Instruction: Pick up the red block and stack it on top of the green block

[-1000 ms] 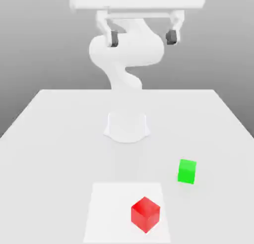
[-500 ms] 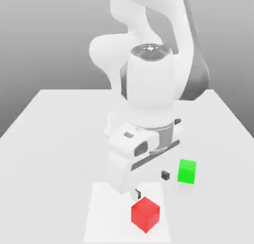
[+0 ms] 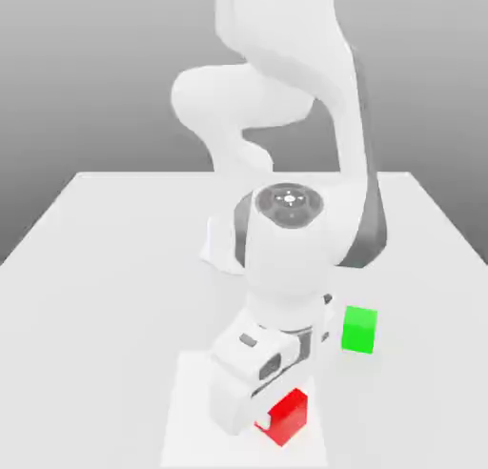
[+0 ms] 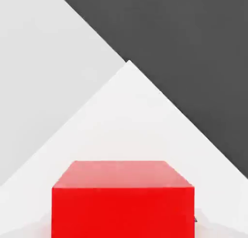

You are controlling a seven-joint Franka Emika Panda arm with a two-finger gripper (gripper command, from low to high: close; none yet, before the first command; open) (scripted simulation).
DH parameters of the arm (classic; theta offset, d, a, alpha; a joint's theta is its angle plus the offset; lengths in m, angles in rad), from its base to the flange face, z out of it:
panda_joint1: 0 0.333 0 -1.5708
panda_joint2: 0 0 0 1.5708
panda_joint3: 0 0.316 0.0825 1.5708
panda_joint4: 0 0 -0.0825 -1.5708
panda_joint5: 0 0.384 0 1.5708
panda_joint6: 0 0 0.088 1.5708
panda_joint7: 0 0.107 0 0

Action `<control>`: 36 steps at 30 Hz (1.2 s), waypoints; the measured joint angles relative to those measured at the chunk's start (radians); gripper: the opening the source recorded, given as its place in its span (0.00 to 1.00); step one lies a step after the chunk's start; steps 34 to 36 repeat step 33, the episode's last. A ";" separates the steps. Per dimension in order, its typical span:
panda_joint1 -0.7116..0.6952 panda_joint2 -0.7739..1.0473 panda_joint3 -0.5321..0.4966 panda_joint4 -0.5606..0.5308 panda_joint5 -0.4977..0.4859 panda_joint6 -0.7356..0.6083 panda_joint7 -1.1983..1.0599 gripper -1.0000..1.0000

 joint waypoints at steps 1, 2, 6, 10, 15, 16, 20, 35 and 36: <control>0.004 -0.034 -0.007 -0.006 -0.013 -0.029 0.010 0.00; 0.006 -0.069 -0.011 -0.011 -0.025 -0.058 0.019 0.00; 0.068 -0.187 0.044 -0.095 -0.043 -0.100 -0.157 0.00; 0.174 -0.303 0.072 -0.195 -0.046 -0.119 -0.393 0.00; 0.286 -0.445 0.107 -0.319 -0.059 -0.133 -0.670 0.00; 0.313 -0.473 0.112 -0.343 -0.063 -0.135 -0.722 0.00; 0.378 -0.456 0.122 -0.391 -0.066 -0.065 -0.837 0.00; 0.386 -0.255 0.117 -0.388 -0.074 0.134 -0.841 1.00; 0.386 -0.255 0.117 -0.388 -0.074 0.134 -0.841 1.00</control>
